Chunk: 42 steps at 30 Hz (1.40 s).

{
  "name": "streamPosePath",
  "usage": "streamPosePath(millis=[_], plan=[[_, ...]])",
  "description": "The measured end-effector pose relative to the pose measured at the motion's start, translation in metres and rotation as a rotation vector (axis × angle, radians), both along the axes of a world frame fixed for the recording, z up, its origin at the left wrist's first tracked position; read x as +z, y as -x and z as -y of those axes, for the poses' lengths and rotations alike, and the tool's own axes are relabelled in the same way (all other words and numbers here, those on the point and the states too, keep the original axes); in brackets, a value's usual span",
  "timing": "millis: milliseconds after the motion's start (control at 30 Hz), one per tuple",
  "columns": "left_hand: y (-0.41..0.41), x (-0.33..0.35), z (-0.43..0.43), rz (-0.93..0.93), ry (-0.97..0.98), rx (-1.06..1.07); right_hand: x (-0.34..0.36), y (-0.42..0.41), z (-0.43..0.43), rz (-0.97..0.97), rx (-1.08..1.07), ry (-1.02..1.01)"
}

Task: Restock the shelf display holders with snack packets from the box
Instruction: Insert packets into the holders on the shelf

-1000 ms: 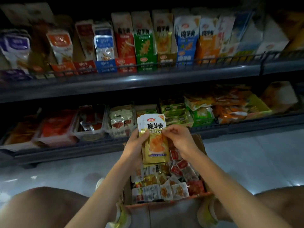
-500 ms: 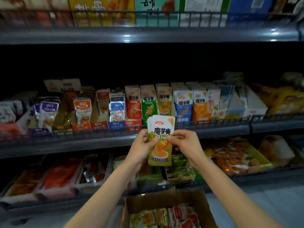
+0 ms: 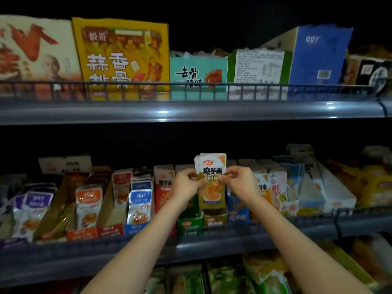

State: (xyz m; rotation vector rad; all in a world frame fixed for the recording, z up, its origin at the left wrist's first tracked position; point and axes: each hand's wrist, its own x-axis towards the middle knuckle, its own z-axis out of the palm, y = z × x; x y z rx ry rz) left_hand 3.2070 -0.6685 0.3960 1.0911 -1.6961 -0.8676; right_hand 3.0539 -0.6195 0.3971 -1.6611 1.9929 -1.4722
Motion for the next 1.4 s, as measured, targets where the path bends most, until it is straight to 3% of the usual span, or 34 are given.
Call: streamPosePath(millis=[200,433,600,733,867,1000,1100,1400], plan=[[0.021,0.000,0.036,0.123,-0.105,-0.120,0.004,0.020,0.029,-0.280,-0.097,-0.154],[0.016,-0.010,0.073,0.350,0.089,-0.072,-0.005,0.013,0.048,-0.459,-0.195,-0.162],[0.013,-0.024,0.083,0.594,0.174,-0.019,-0.002,0.015,0.061,-0.750,-0.264,-0.242],[0.019,-0.031,0.085,0.696,0.246,0.061,-0.006,0.017,0.071,-0.817,-0.285,-0.317],[0.022,-0.035,0.088,0.745,0.238,0.100,-0.007,0.014,0.074,-0.750,-0.319,-0.333],[0.024,-0.035,0.088,0.645,0.197,0.094,-0.004,0.020,0.074,-0.640,-0.283,-0.347],[0.023,-0.037,0.090,0.562,0.222,0.079,-0.003,0.021,0.075,-0.624,-0.265,-0.350],[0.028,-0.042,0.086,0.542,0.300,0.130,-0.005,0.020,0.078,-0.620,-0.270,-0.317]])
